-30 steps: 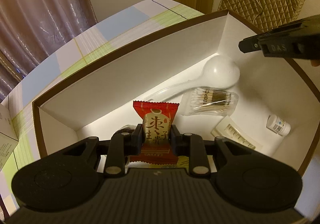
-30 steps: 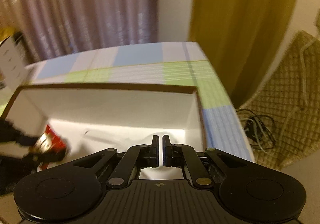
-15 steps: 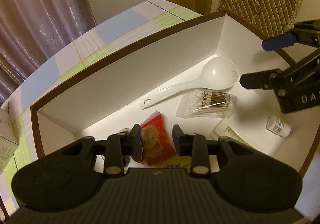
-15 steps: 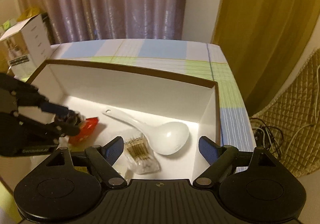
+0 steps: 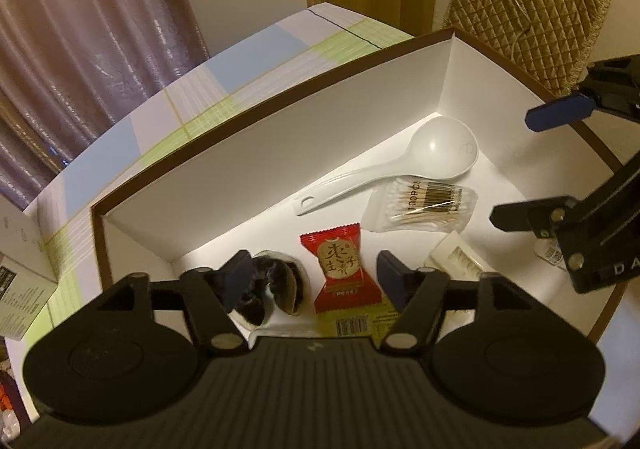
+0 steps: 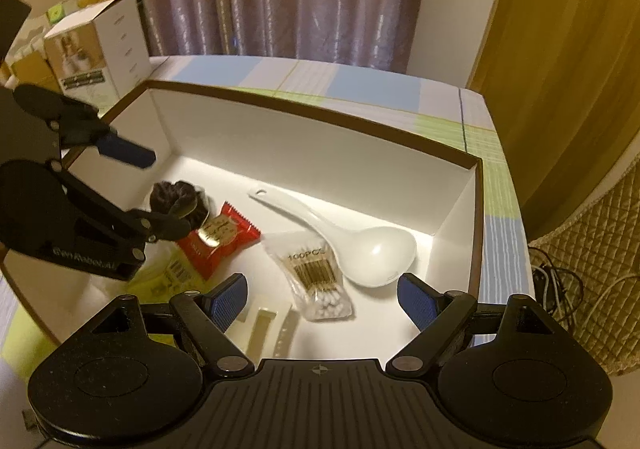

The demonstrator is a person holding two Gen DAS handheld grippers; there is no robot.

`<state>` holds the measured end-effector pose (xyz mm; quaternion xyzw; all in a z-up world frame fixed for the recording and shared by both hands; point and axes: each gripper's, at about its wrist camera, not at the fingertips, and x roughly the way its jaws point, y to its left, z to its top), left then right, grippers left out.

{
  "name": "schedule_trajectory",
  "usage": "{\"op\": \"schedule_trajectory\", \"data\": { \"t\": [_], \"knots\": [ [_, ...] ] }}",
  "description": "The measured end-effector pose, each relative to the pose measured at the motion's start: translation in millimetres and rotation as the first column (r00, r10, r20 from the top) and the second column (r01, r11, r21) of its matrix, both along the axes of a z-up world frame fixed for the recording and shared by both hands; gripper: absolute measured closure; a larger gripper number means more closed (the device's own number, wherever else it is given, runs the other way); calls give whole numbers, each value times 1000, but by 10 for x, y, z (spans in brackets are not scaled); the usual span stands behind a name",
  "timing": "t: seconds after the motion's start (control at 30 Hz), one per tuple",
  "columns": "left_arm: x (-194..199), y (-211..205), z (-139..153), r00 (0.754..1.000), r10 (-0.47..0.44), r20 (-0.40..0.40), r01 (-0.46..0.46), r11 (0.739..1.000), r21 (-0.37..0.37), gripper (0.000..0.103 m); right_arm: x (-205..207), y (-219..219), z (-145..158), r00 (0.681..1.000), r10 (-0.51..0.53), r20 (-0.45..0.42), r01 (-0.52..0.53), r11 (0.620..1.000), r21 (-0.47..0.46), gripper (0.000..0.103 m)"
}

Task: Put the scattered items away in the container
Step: 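Open both tools to drop the red packet and white spoon into the box, then withdraw both tools from the box toward the two tubes on the table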

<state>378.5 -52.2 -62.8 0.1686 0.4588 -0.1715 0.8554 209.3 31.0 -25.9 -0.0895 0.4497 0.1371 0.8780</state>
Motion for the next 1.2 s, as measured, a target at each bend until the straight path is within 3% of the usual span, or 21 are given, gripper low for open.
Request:
{"op": "schedule_trajectory", "data": {
  "t": [0.1,0.4,1.0,1.2],
  "knots": [
    [-43,20,50,1000,10,3,-10,1000,4,27,-59,12,4,1000,5,0,-5,1000,-14,15],
    [-233,24,201,999,28,32,-28,1000,12,16,-228,-45,54,1000,-27,0,27,1000,-7,15],
    [-778,132,540,994,66,82,-63,997,-33,16,-675,-239,336,991,-112,71,109,993,52,15],
    [-1073,251,713,988,103,119,-97,994,-53,16,-921,-211,459,991,-80,111,67,991,115,15]
  ]
}}
